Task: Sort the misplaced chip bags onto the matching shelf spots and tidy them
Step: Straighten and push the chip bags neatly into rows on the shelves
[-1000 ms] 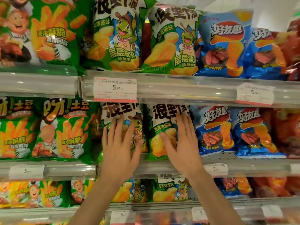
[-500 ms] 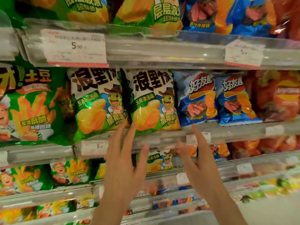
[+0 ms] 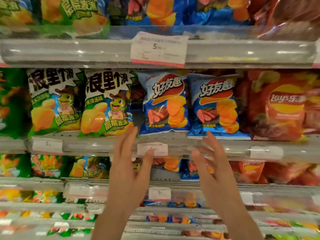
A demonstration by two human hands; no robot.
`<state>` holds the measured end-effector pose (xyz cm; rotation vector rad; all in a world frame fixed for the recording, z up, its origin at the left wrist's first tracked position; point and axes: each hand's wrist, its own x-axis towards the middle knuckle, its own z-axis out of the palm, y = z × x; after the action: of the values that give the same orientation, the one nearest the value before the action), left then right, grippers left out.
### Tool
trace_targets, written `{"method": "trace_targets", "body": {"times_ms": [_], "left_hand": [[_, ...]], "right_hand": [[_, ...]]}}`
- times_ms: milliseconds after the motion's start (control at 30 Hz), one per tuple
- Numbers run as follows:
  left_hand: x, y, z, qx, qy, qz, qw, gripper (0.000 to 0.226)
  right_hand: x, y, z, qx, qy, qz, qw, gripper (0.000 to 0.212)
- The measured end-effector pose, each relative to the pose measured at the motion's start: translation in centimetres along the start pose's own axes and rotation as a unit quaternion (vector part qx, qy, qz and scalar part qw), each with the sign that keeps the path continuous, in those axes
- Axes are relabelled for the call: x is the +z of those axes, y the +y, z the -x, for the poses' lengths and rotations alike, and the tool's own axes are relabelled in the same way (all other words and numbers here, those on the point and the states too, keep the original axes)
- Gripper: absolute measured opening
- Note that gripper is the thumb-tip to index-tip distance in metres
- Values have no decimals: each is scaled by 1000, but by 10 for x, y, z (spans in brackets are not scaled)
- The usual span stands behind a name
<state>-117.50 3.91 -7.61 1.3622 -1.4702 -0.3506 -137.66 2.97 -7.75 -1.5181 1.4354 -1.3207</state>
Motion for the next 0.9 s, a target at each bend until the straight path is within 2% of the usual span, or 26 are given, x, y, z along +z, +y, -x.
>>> {"method": "trace_targets", "body": {"times_ms": [100, 200, 433, 633, 767, 900], "left_hand": [[20, 21, 2, -23, 10, 11, 1000, 59], [31, 32, -4, -39, 16, 19, 999, 59], [33, 40, -40, -69, 20, 69, 995, 68], [38, 27, -86, -59, 28, 39, 997, 61], [53, 25, -106, -40, 25, -11, 999, 63], [55, 22, -126, -55, 23, 6, 998, 61]], "right_hand": [[-31, 4, -7, 6, -9, -26, 1000, 81], [-51, 5, -15, -4, -18, -36, 999, 71], [-77, -19, -44, -43, 6, -15, 999, 70], [-43, -46, -93, -93, -6, 31, 995, 75], [-11, -47, -125, -130, -50, 107, 984, 71], [15, -53, -144, -151, -85, 170, 970, 75]]}}
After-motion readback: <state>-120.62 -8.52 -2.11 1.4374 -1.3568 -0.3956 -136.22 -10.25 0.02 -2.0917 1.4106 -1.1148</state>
